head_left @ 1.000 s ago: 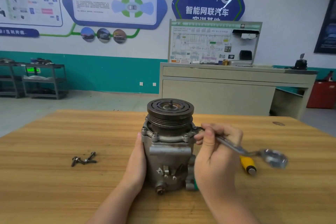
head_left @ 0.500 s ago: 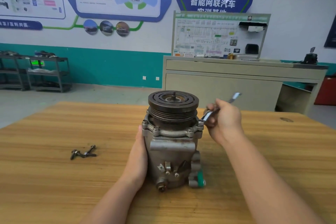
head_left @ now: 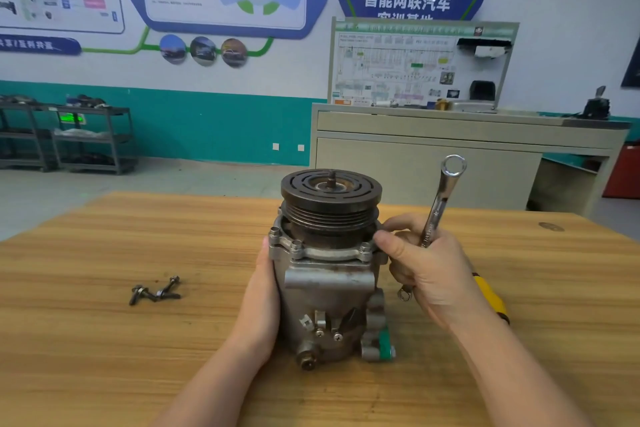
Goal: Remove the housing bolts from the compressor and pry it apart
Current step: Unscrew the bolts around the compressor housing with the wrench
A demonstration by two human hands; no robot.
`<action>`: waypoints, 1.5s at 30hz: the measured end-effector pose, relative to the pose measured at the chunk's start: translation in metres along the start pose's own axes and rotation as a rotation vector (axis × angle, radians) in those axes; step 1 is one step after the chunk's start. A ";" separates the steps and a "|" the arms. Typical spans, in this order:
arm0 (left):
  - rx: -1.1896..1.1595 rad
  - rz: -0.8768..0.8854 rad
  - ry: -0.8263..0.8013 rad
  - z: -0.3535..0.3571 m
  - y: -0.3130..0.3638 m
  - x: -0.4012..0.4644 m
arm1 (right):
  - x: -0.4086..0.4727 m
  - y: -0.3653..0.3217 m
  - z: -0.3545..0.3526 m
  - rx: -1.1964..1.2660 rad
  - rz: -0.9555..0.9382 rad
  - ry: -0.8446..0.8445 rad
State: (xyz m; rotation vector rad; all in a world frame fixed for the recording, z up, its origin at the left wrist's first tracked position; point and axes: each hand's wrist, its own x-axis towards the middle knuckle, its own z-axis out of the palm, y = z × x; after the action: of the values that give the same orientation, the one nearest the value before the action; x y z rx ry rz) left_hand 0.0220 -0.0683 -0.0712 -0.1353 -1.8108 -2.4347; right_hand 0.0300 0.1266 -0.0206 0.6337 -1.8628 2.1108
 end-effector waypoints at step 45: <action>-0.046 -0.030 0.094 0.000 0.001 -0.001 | -0.020 -0.007 0.015 -0.222 -0.134 0.100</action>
State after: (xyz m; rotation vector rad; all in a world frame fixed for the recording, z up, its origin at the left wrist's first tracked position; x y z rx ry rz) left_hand 0.0232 -0.0681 -0.0704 0.0021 -1.7311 -2.4590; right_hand 0.0532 0.1150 -0.0225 0.5724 -1.9064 1.7875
